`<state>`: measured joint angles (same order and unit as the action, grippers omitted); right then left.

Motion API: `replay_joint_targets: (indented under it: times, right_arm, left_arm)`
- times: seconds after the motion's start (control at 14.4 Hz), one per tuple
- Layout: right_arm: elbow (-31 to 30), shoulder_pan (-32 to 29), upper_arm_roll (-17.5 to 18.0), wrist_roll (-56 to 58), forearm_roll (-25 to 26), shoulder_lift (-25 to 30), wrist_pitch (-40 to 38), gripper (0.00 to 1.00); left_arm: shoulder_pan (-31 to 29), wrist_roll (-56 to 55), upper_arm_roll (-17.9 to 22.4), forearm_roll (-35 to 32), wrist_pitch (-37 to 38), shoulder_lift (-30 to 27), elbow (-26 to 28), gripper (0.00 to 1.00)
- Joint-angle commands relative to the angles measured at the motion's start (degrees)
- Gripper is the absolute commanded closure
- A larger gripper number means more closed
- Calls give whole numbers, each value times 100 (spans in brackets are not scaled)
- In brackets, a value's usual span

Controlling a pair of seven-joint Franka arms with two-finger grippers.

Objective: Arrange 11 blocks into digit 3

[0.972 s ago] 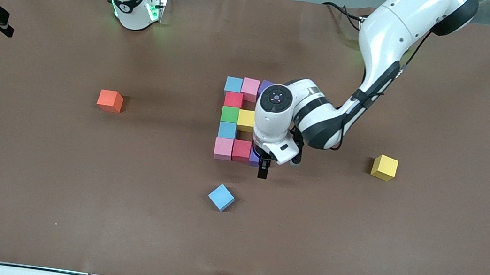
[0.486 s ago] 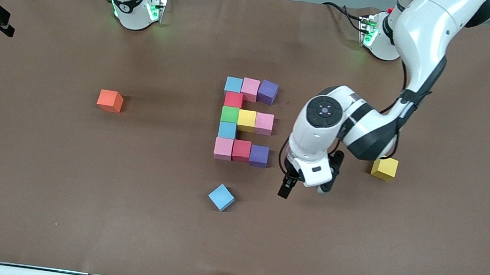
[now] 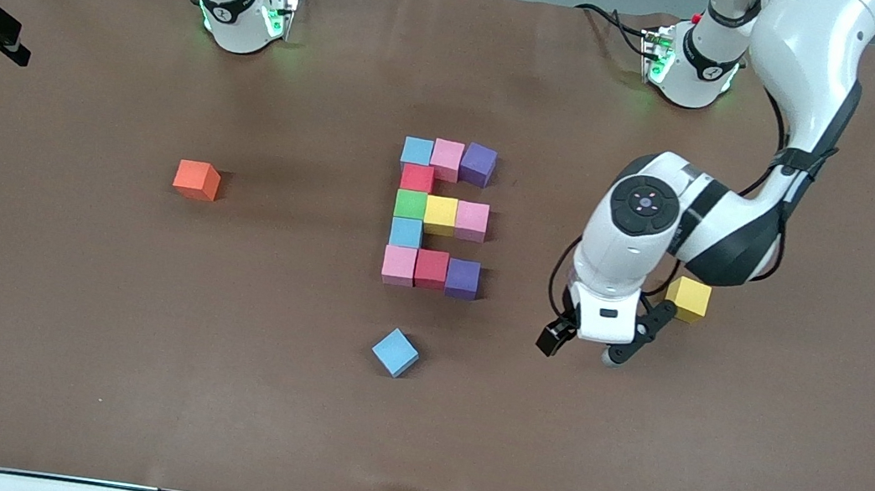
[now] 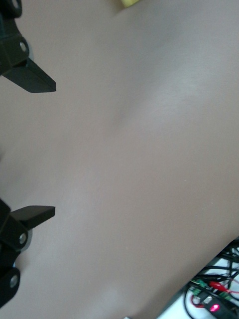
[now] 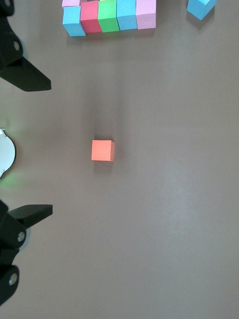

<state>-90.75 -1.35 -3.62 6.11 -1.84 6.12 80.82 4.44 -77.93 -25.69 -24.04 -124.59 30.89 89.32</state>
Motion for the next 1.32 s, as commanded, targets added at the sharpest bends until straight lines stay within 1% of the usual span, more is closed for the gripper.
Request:
replay_joint_targets:
  times: [0.0,0.21,0.28,0.42,0.49,0.62,0.83,1.04,1.11,1.18,1.25]
  right_arm:
    - [-110,-76,28,4,-44,118,4,0]
    - [39,-93,19,-13,-9,48,-5,0]
    - [57,-111,19,-13,52,-31,-5,0]
    - [75,-190,19,-40,97,-155,21,0]
    - [84,-181,19,-40,97,-172,30,0]
    - [84,-172,19,-31,105,-181,48,0]
    - [84,-172,19,-40,105,-181,57,0]
    - [84,-172,19,-22,105,-146,48,0]
    - [84,-164,28,-22,131,-137,30,0]
    - [93,-137,54,-31,262,-137,13,0]
    - [101,-111,72,-22,385,-137,-13,0]
  left_arm:
    - [-582,1346,-295,189,5,-425,463,0]
    - [-1207,2070,-647,233,31,-635,613,0]
    - [-1348,2333,-665,224,196,-723,613,0]
    - [-1672,3262,-761,259,723,-926,569,0]
    - [-1848,3806,-875,451,995,-1013,465,0]
    - [-2139,4389,-920,811,1409,-1259,393,0]
    - [-2665,5355,-920,1540,1910,-1891,393,0]
    - [-3201,6453,-894,2033,2473,-2568,393,0]
    - [-3421,6823,-885,2287,2596,-2753,393,0]
    - [-3528,7044,-876,2438,2745,-2876,393,0]
    - [-3572,7185,-859,2457,2825,-2999,393,0]
